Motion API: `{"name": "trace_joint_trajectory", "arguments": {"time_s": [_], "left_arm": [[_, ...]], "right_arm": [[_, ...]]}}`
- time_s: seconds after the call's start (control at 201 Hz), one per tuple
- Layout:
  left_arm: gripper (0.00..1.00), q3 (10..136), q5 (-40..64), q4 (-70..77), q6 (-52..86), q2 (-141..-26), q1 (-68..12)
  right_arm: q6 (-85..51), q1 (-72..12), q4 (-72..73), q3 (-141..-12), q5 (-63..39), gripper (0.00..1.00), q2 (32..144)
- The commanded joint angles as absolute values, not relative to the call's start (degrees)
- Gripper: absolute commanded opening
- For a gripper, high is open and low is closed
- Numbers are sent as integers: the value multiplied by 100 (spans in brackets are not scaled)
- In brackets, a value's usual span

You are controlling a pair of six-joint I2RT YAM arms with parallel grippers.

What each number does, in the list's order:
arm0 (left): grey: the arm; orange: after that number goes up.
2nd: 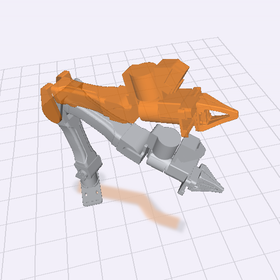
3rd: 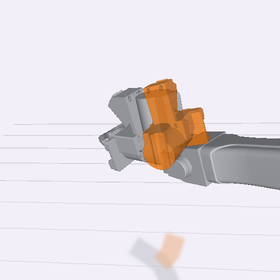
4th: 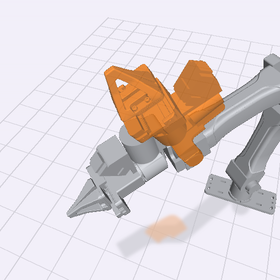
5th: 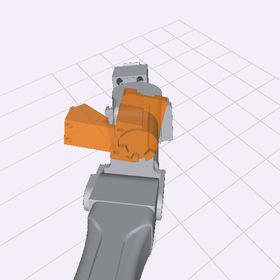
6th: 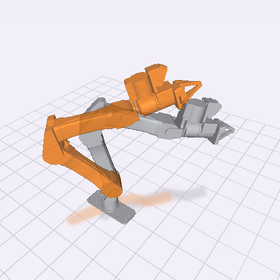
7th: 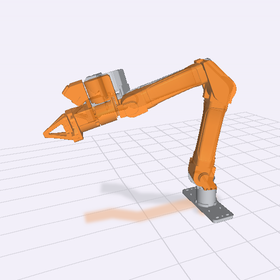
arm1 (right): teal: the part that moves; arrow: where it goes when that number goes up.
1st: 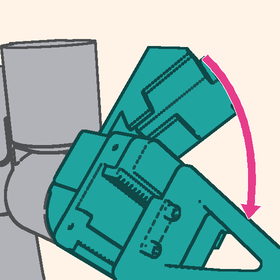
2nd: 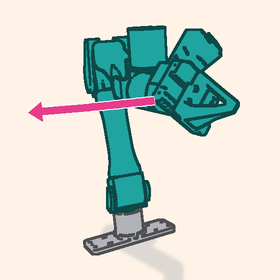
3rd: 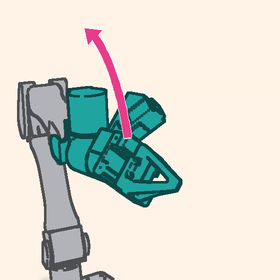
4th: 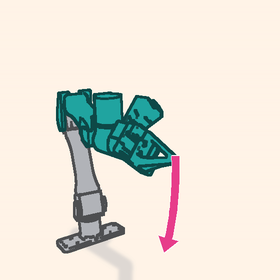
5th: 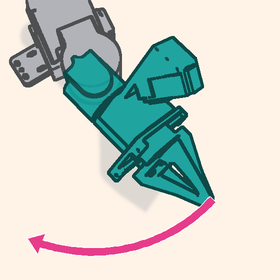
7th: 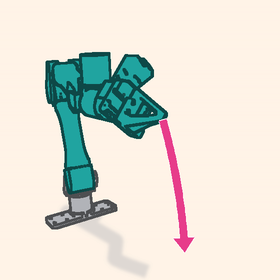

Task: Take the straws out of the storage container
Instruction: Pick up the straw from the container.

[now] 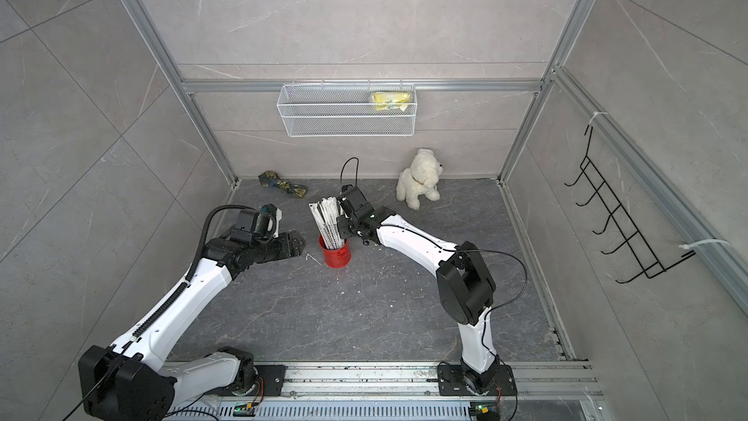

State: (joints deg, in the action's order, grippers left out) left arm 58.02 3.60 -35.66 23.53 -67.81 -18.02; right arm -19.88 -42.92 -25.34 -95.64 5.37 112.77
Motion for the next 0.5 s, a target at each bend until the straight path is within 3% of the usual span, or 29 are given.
{"name": "trace_joint_trajectory", "arguments": {"time_s": [0.0, 0.493], "left_arm": [[86, 5880, 491, -3535, 2191, -6819, -1819], [86, 5906, 534, -3562, 2171, -6882, -1819]], "right_arm": [[-1978, -4272, -2436, -9734, 404, 31, 11434], [-1934, -4245, -2367, -9824, 239, 29, 11609]]}}
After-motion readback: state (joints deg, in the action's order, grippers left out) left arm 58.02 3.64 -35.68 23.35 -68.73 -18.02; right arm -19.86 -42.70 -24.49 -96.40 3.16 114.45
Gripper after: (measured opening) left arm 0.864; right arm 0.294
